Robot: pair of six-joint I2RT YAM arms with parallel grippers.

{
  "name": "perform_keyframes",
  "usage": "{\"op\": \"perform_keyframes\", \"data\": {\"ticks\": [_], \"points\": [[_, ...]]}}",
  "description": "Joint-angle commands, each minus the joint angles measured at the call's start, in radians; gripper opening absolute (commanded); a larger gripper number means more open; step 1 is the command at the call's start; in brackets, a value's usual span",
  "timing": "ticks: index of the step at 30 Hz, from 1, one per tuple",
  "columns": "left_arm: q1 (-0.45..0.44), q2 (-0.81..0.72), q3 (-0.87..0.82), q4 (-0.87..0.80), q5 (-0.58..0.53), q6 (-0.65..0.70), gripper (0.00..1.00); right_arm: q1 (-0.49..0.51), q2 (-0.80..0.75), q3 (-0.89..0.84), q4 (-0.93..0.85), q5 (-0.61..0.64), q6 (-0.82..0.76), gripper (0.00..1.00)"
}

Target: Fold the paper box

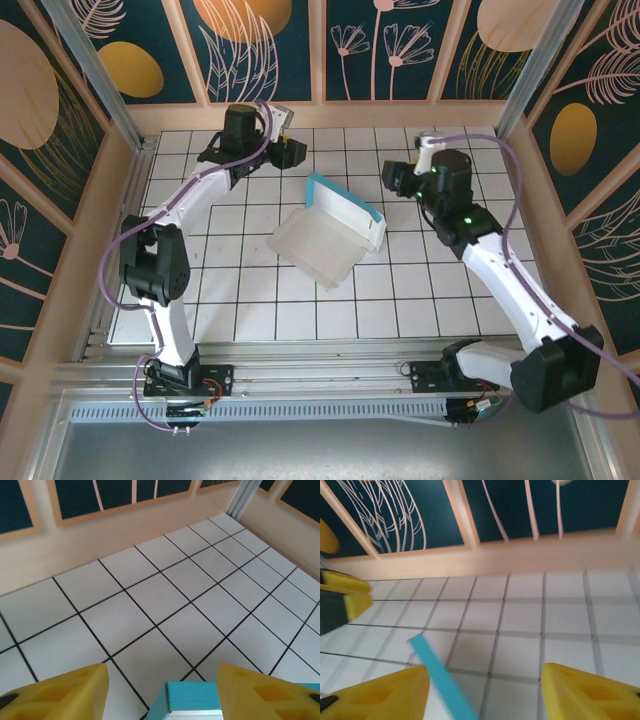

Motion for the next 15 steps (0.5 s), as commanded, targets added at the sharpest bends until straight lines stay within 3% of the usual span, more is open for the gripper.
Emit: {"op": "perform_keyframes", "data": {"ticks": [1,3,6,11,15], "points": [[-0.009,0.087,0.081,-0.120,0.057,-0.055,0.58,-0.016,-0.007,-0.088,-0.109,-0.242,0.405,0.59],[-0.018,0.137,0.142,-0.163,0.049,-0.081,0.57,-0.010,-0.023,-0.161,0.018,-0.300,0.520,0.66],[-0.025,0.208,0.225,-0.220,0.047,-0.097,0.58,0.028,0.007,-0.185,0.067,-0.235,0.676,0.64],[-0.026,0.272,0.278,-0.245,0.053,-0.143,0.58,0.110,0.124,-0.061,-0.142,-0.003,0.771,0.64],[-0.026,0.310,0.295,-0.277,0.069,-0.162,0.56,0.133,0.180,-0.044,-0.157,0.036,0.808,0.63]]}}
